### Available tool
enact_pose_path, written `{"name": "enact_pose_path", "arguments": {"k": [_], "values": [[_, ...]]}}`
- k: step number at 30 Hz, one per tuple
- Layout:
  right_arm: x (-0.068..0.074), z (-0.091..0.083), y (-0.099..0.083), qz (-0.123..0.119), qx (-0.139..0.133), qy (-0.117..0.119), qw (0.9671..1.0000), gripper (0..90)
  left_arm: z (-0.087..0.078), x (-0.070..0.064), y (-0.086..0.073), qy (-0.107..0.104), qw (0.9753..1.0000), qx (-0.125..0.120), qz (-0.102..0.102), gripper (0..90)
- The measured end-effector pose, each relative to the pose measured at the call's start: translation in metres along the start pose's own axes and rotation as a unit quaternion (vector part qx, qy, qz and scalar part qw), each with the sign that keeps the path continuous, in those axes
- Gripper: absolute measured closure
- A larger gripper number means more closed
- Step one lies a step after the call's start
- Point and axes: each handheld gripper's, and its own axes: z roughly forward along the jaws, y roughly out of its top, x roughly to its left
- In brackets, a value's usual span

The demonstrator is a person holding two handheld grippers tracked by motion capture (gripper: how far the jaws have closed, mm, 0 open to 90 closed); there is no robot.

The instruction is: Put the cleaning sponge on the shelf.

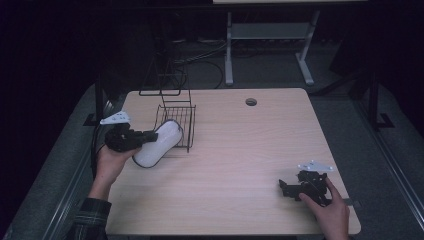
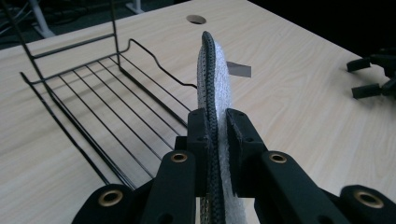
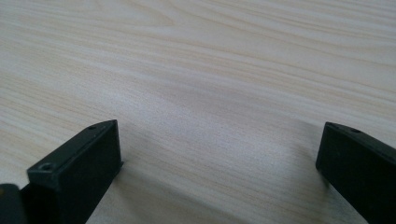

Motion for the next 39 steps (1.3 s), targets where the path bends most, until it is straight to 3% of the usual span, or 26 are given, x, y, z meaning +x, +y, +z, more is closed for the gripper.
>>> {"name": "enact_pose_path", "arguments": {"k": [20, 29, 39], "values": [[0.0, 0.0, 0.0, 0.0, 0.0, 0.0, 1.0, 0.0, 0.001, 0.039, 0.013, 0.023, 0.9989, -0.027, -0.03, 80.4], [0.0, 0.0, 0.0, 0.0, 0.0, 0.0, 1.0, 0.0, 0.011, 0.057, 0.018, 0.027, 0.9979, -0.033, -0.049, 80.4], [0.0, 0.0, 0.0, 0.0, 0.0, 0.0, 1.0, 0.0, 0.027, 0.068, 0.025, 0.018, 0.9973, -0.037, -0.061, 80.4]]}}
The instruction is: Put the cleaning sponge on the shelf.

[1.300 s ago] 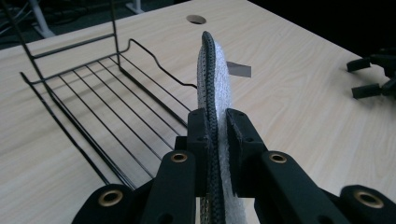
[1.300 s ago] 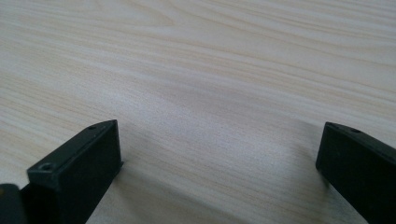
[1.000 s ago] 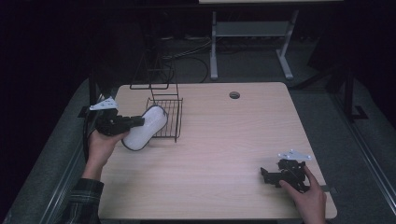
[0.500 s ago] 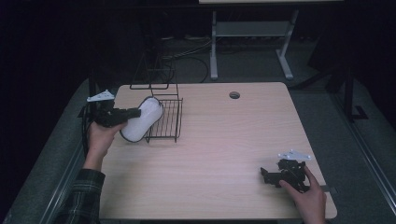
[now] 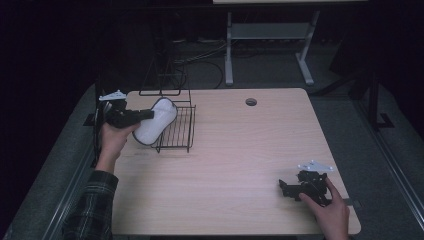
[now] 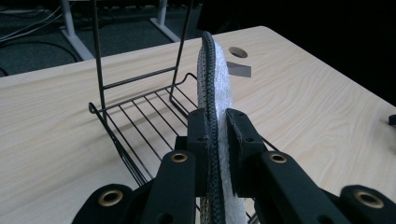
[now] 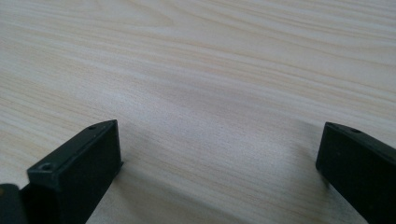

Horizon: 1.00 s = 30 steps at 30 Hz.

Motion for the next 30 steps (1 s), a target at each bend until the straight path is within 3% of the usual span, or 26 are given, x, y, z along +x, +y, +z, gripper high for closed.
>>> {"name": "enact_pose_path", "arguments": {"k": [9, 11, 20, 30], "values": [[0.0, 0.0, 0.0, 0.0, 0.0, 0.0, 1.0, 0.0, 0.016, 0.006, 0.003, -0.003, 1.0, 0.005, -0.001, 80.3], [0.0, 0.0, 0.0, 0.0, 0.0, 0.0, 1.0, 0.0, 0.022, 0.007, 0.002, -0.007, 0.9999, 0.006, -0.012, 80.3], [0.0, 0.0, 0.0, 0.0, 0.0, 0.0, 1.0, 0.0, 0.036, 0.011, -0.002, -0.015, 0.9995, 0.011, -0.024, 80.2], [0.0, 0.0, 0.0, 0.0, 0.0, 0.0, 1.0, 0.0, 0.047, 0.013, -0.005, -0.018, 0.9992, 0.021, -0.028, 79.6]]}}
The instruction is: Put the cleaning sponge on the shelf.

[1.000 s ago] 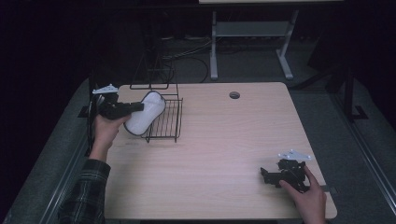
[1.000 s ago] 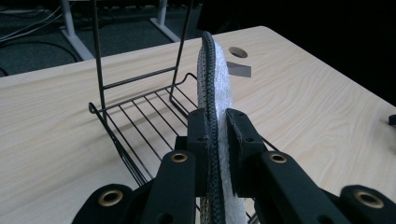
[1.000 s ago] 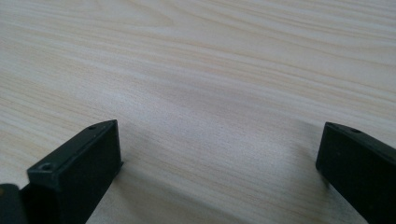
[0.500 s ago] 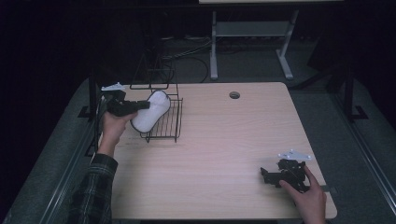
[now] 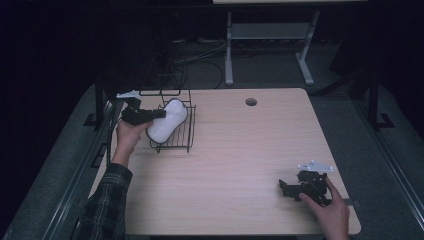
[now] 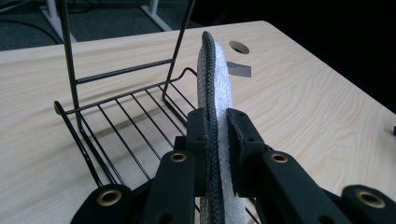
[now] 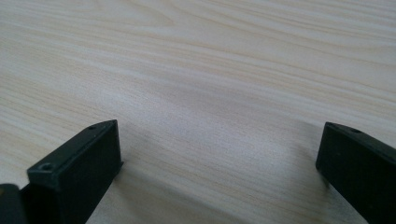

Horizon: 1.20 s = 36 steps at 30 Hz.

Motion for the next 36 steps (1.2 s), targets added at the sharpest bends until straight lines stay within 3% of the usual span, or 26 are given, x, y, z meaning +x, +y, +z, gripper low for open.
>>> {"name": "enact_pose_path", "arguments": {"k": [6, 20, 31, 36], "values": [[0.0, 0.0, 0.0, 0.0, 0.0, 0.0, 1.0, 0.0, 0.006, 0.002, -0.002, 0.002, 1.0, -0.001, -0.003, 78.3], [0.0, 0.0, 0.0, 0.0, 0.0, 0.0, 1.0, 0.0, 0.011, 0.007, -0.004, 0.031, 0.9994, 0.017, 0.002, 73.4], [0.0, 0.0, 0.0, 0.0, 0.0, 0.0, 1.0, 0.0, 0.007, 0.01, -0.005, 0.068, 0.9974, 0.023, 0.012, 52.4], [0.0, 0.0, 0.0, 0.0, 0.0, 0.0, 1.0, 0.0, 0.002, 0.011, -0.008, 0.07, 0.9973, 0.02, 0.01, 51.0]]}}
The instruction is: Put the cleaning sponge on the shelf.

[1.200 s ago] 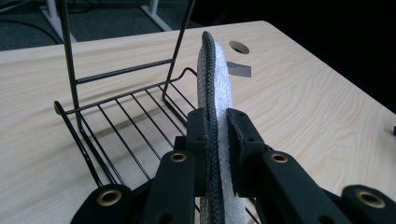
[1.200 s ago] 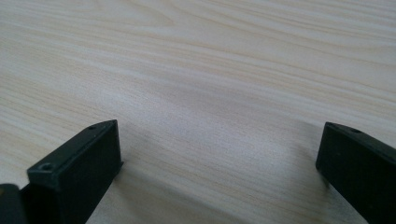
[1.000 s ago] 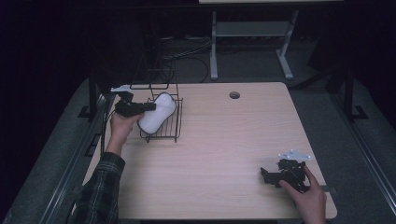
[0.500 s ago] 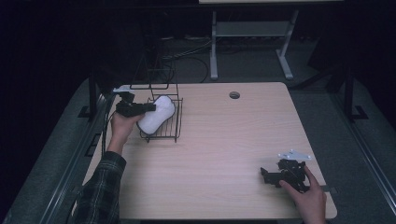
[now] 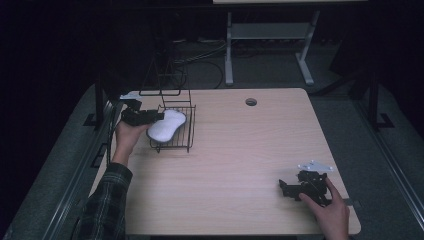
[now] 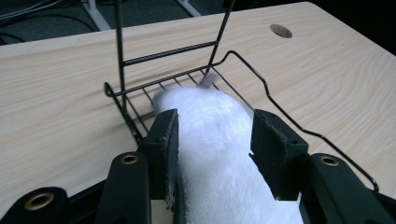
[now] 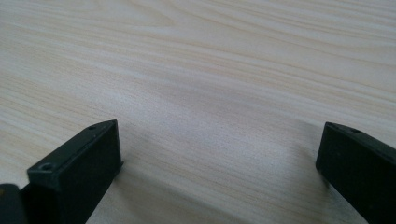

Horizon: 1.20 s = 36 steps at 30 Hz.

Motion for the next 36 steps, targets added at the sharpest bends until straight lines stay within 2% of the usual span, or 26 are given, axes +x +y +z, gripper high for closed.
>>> {"name": "enact_pose_path", "arguments": {"k": [2, 8, 9, 10, 12, 15, 19, 26, 36], "values": [[0.0, 0.0, 0.0, 0.0, 0.0, 0.0, 1.0, 0.0, -0.004, 0.0, -0.002, 0.005, 1.0, 0.007, 0.004, 51.2], [0.0, 0.0, 0.0, 0.0, 0.0, 0.0, 1.0, 0.0, -0.009, -0.003, -0.01, -0.001, 0.9999, 0.002, 0.01, 66.2], [0.0, 0.0, 0.0, 0.0, 0.0, 0.0, 1.0, 0.0, -0.01, -0.004, -0.011, -0.005, 0.9998, 0.01, 0.015, 66.2], [0.0, 0.0, 0.0, 0.0, 0.0, 0.0, 1.0, 0.0, -0.01, -0.008, -0.015, -0.007, 0.9996, 0.012, 0.026, 73.8], [0.0, 0.0, 0.0, 0.0, 0.0, 0.0, 1.0, 0.0, -0.009, -0.012, -0.019, -0.012, 0.9993, 0.018, 0.029, 78.3], [0.0, 0.0, 0.0, 0.0, 0.0, 0.0, 1.0, 0.0, -0.005, -0.019, -0.025, -0.009, 0.9982, 0.04, 0.045, 79.5], [0.0, 0.0, 0.0, 0.0, 0.0, 0.0, 1.0, 0.0, 0.004, -0.026, -0.031, -0.014, 0.9973, 0.054, 0.049, 80.5], [0.0, 0.0, 0.0, 0.0, 0.0, 0.0, 1.0, 0.0, 0.011, -0.03, -0.032, -0.028, 0.9972, 0.053, 0.046, 89.7], [0.0, 0.0, 0.0, 0.0, 0.0, 0.0, 1.0, 0.0, 0.017, -0.032, -0.028, -0.032, 0.997, 0.055, 0.043, 89.9]]}}
